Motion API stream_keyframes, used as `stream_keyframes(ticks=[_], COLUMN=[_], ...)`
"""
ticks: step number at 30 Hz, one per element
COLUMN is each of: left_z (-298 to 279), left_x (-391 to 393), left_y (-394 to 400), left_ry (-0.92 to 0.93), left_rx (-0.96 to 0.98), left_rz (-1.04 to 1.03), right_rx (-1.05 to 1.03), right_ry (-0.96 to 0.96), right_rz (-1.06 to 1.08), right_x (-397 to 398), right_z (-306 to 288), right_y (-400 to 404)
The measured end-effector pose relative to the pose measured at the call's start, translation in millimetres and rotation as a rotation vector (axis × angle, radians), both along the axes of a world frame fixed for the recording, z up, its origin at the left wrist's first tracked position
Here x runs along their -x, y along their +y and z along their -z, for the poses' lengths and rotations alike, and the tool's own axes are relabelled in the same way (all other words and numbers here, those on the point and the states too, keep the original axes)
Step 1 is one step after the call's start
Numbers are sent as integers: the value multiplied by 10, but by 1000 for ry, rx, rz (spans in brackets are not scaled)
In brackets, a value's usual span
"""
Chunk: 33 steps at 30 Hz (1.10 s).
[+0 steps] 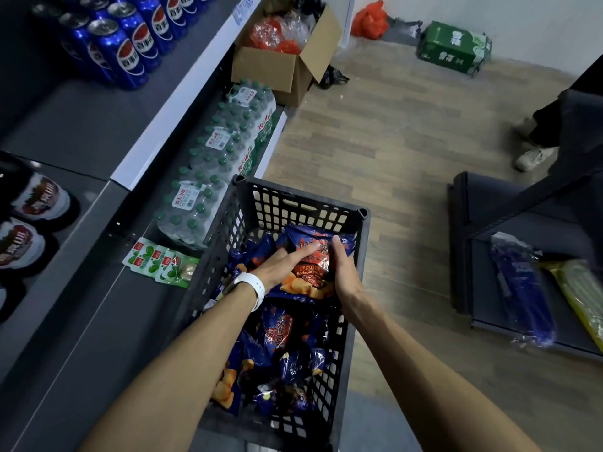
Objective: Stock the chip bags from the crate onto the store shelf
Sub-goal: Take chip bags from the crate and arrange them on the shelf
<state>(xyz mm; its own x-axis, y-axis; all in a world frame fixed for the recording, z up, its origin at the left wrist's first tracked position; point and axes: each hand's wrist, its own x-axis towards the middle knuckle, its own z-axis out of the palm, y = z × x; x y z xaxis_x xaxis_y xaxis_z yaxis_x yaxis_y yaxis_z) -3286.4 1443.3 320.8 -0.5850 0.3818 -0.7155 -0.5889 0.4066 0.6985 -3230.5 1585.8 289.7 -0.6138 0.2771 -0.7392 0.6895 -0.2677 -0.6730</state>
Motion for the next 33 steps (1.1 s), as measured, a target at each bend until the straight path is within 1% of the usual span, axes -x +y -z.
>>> stream_keyframes(ticks=[2,5,9,13,25,29,31,33], left_z=[-80,-261,-612,-1053,-2205,-2724,-2968,-3224], left_x=[-11,-49,-105,-114,-257,-390,-485,-595], left_y=[-15,-10,-64,-122,-405,-578,-706,-850], left_ry=[-13,3,55,158,350,437,480,493], left_rx=[-1,-3,49,43,14,11,40,51], left_rz=[-21,-30,-126,-192,-317,-388,-441,-484], right_rx=[-44,-103,-231,-325,-322,-311,-319,-323], right_ry=[-39,-74,-51,-3,162,270,316,366], right_rz=[12,9,39,-10,-144,-208,-262,-306], right_x=[-19,-76,-77,-37,-20,-41,-60,-91], right_z=[-9,-408,-856,-1244,-2547,-3047,-3306,-3571], right_y=[-6,-110,-217,-275,-455,-572,-674,-820])
